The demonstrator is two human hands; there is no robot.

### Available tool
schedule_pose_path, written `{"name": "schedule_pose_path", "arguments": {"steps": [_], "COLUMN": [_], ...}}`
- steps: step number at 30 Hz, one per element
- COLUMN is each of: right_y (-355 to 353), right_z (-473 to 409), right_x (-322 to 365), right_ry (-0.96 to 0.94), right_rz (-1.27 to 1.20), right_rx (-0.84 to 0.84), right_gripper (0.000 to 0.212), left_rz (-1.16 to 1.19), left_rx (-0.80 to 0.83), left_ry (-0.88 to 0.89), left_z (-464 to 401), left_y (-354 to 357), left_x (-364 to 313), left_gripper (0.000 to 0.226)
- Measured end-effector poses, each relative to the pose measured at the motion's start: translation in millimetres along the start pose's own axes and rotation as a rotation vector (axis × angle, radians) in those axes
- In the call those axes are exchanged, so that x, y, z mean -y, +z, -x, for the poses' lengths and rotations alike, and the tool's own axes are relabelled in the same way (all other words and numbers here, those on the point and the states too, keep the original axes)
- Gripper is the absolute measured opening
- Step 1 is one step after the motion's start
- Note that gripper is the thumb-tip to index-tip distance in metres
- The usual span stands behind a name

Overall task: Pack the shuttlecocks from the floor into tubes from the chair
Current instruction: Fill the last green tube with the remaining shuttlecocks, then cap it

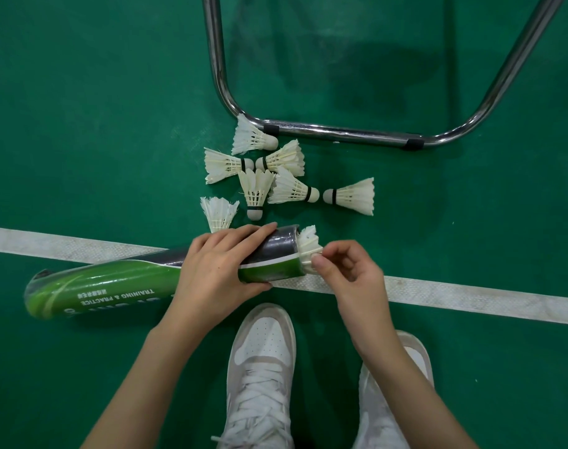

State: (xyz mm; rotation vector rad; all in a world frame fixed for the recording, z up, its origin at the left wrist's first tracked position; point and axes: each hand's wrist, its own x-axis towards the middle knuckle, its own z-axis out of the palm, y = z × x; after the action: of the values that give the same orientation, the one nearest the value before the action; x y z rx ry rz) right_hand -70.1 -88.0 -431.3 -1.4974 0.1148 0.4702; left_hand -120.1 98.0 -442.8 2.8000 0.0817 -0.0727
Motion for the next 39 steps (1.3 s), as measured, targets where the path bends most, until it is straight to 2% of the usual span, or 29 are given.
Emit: {"name": "schedule_pose_path", "arguments": {"steps": [7,12,19,22,26,31,36,39], "right_y": [0,1,-7,-10,-13,-18,-31,-34], "right_z": [5,7,4,2,3,3,0,1], "right_x": [-3,-5,-1,3,6,6,5,4], "right_ry": [0.017,0.028,0.057,0.086,0.128,0.135,0.134,0.133], "right_rz": [0.038,0.150,0.165,0.172,0.067,0.041,0.034,0.026], "right_rx": [0.093,0.081,0.071,0.149,0.271,0.262,0.175,0.168], "right_gripper": [0.022,0.034,0.032,0.026,0.029,0.028,0.026,0.025], "left_rz": [-0.003,-0.008,0.003,0.007,0.029,-0.033,-0.051,-0.031], "left_rx": [0.001,-0.027,-0.012,-0.002,-0.003,0.069,0.146,0.162], "left_ry": [0.025,0.068,0.099,0.105,0.114,0.107,0.004,-0.007], "left_z": [0,0,-3,-3,-2,-6,-1,1], "left_y": [4,8,8,9,12,10,4,5], "left_x": [-7,-15,-25,-26,-27,-25,-9,-9], "left_gripper": [0.093,0.083,0.076,0.074,0.076,0.105,0.087,0.085]}}
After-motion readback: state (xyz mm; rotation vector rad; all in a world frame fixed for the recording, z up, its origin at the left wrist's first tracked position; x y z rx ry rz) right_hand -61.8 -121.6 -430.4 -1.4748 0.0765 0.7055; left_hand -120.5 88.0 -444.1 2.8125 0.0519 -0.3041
